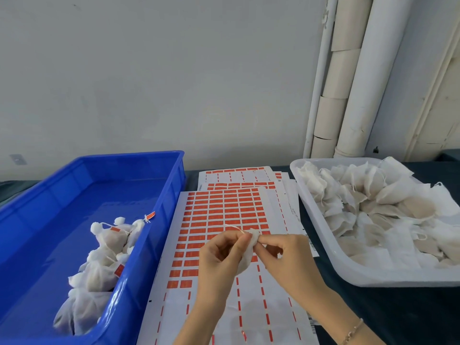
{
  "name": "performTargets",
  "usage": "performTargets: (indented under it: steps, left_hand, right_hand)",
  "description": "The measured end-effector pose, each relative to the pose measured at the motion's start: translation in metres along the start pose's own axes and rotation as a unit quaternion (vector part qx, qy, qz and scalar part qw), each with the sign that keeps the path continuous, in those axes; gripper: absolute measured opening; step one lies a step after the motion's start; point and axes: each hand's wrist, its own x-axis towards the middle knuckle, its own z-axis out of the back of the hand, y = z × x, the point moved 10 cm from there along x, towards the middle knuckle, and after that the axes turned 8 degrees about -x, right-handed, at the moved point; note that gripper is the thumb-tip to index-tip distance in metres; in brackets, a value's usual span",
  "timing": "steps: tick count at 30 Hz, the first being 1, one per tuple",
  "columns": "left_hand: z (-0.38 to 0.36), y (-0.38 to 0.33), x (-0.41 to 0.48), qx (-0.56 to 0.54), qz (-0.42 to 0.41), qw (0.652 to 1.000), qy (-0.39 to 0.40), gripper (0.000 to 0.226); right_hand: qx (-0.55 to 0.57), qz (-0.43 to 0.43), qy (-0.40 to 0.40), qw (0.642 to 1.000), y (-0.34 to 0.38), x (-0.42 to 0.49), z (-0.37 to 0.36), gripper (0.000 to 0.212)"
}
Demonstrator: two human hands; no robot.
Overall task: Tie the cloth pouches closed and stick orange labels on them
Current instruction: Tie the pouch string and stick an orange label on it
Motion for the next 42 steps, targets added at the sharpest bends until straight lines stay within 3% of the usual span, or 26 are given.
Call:
performTargets:
  steps: [5, 8, 10, 15, 20, 25, 30, 33, 36, 38, 42]
  left_hand:
    - [0.0, 0.015, -0.003, -0.047, 0.062, 0.997, -0.031, 0.016]
    - [-0.001, 0.028, -0.007, -0.1, 0.137, 0.984, -0.05, 0.013]
    - [-0.002, 0.029, -0.008, -0.117, 0.156, 0.98, -0.04, 0.003]
    - [-0.003, 0.026, -0.008, -0.081, 0.154, 0.985, -0.013, 0.017]
    - [0.002, 0.014, -0.004, 0.02, 0.093, 0.995, -0.014, 0.011]
    - [-0.003, 0.007, -0.005, -0.007, 0.07, 0.997, -0.013, 0.004]
    - [0.0, 0.015, -0.005, -0.04, 0.096, 0.994, -0.03, 0.007]
    - [-0.004, 0.024, -0.007, -0.034, 0.142, 0.989, 0.001, 0.007]
    - [-0.022, 0.028, -0.011, -0.043, 0.19, 0.978, 0.077, 0.029]
    - [-0.022, 0.03, -0.013, -0.033, 0.209, 0.976, 0.055, 0.033]
    - [-0.026, 0.012, -0.01, -0.015, 0.106, 0.992, 0.074, 0.031]
  right_hand:
    - [-0.085, 0.092, -0.13, 0.984, 0.016, -0.011, 0.021, 0.018]
    - [-0.097, 0.134, -0.161, 0.973, 0.021, -0.015, 0.027, 0.015]
    - [-0.097, 0.163, -0.158, 0.969, 0.024, -0.015, 0.03, 0.021]
    - [-0.119, 0.211, -0.128, 0.962, 0.029, -0.011, 0.031, 0.028]
    - [-0.116, 0.172, -0.107, 0.972, 0.024, -0.005, 0.034, 0.019]
    - [-0.121, 0.138, -0.094, 0.978, 0.026, -0.003, 0.031, 0.025]
    - [-0.115, 0.092, -0.132, 0.98, 0.018, 0.012, 0.054, 0.023]
    - [-0.136, 0.109, -0.087, 0.981, 0.02, 0.019, 0.048, 0.019]
    - [-0.155, 0.145, -0.031, 0.977, 0.026, 0.021, 0.033, 0.017]
    - [-0.161, 0.158, -0.029, 0.974, 0.028, 0.022, 0.031, 0.02]
    - [-0.209, 0.185, -0.04, 0.959, 0.031, 0.026, 0.032, 0.024]
